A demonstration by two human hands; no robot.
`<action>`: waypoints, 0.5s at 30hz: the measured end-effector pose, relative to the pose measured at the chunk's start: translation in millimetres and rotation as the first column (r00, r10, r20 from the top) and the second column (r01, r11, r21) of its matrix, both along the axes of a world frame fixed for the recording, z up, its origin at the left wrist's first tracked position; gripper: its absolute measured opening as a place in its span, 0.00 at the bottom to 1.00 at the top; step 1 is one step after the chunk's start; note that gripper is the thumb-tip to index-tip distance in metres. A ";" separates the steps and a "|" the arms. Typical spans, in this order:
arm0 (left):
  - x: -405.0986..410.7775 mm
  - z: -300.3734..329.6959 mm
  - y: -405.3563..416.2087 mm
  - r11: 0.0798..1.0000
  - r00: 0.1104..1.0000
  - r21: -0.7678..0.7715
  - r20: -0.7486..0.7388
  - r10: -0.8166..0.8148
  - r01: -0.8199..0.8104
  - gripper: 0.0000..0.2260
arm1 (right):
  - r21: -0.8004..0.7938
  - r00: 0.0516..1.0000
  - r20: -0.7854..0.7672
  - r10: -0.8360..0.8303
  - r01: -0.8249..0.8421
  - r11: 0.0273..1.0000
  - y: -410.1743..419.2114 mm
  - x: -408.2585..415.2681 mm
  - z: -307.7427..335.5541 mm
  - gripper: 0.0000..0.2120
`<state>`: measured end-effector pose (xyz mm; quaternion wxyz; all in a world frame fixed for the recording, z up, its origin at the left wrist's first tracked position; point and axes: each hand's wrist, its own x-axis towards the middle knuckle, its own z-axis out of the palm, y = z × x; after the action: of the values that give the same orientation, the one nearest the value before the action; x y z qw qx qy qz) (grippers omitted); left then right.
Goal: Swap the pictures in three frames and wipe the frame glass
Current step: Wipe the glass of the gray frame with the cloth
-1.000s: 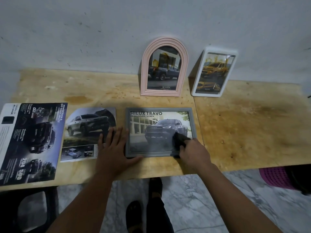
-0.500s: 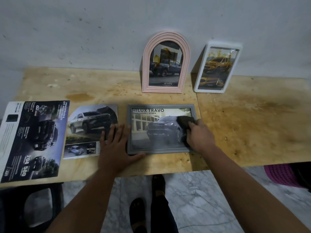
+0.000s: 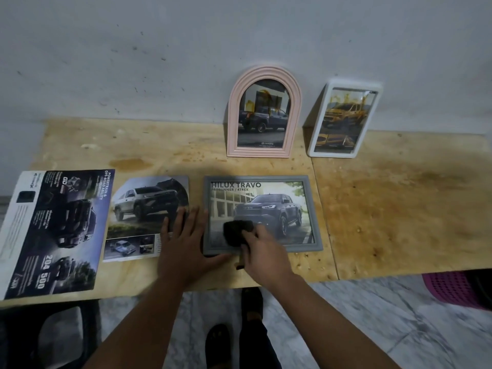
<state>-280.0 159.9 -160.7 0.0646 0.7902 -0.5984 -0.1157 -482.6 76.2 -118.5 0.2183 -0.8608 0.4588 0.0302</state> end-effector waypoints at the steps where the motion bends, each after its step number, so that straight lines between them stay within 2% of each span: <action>1: 0.2 -0.9 -0.4 1.000 1.000 0.001 -0.004 -0.001 0.001 0.54 | 0.078 0.999 0.039 0.033 -0.036 0.996 -6.4 5.2 0.8 0.18; 3: 1.0 -1.7 -0.7 1.000 1.000 0.003 -0.013 -0.002 0.002 0.53 | 0.223 0.988 0.152 0.017 -0.051 0.973 -27.1 9.7 7.5 0.17; 4: 1.4 -2.0 -0.7 1.000 1.000 0.002 -0.013 -0.002 0.002 0.54 | 0.235 0.979 0.202 -0.026 -0.022 0.972 -40.3 8.6 11.3 0.17; 5: 1.7 -1.7 -0.8 1.000 1.000 0.002 -0.012 -0.003 0.003 0.54 | 0.205 0.968 0.237 -0.085 0.035 0.978 -55.3 5.6 15.1 0.17; 7: 2.1 -1.3 -1.1 1.000 1.000 -0.003 -0.018 -0.008 0.008 0.54 | 0.024 0.949 0.255 -0.187 0.187 0.982 -86.5 -5.8 18.8 0.19; 9: 2.2 -0.2 -0.6 1.000 1.000 -0.004 -0.021 -0.007 0.007 0.54 | -0.180 0.948 0.185 -0.257 0.290 0.940 -113.2 -21.4 11.7 0.20; 10: 2.3 0.1 -0.4 1.000 1.000 0.000 -0.017 -0.007 0.007 0.54 | -0.224 0.950 0.122 -0.287 0.308 0.925 -121.6 -26.6 5.3 0.21; 13: 1.9 1.8 -1.9 1.000 1.000 0.013 -0.005 -0.008 0.008 0.54 | -0.249 0.951 -0.023 -0.307 0.292 0.923 -121.1 -24.3 -20.5 0.22; 15: 2.6 2.3 -2.9 1.000 1.000 0.013 -0.006 -0.005 0.005 0.55 | -0.235 0.946 0.011 -0.324 0.317 0.919 -107.2 -6.4 -25.7 0.24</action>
<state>-277.5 157.0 -158.3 0.0609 0.7887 -0.5994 -0.1222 -489.0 -31.0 -144.1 0.1112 -0.7932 0.5968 -0.0479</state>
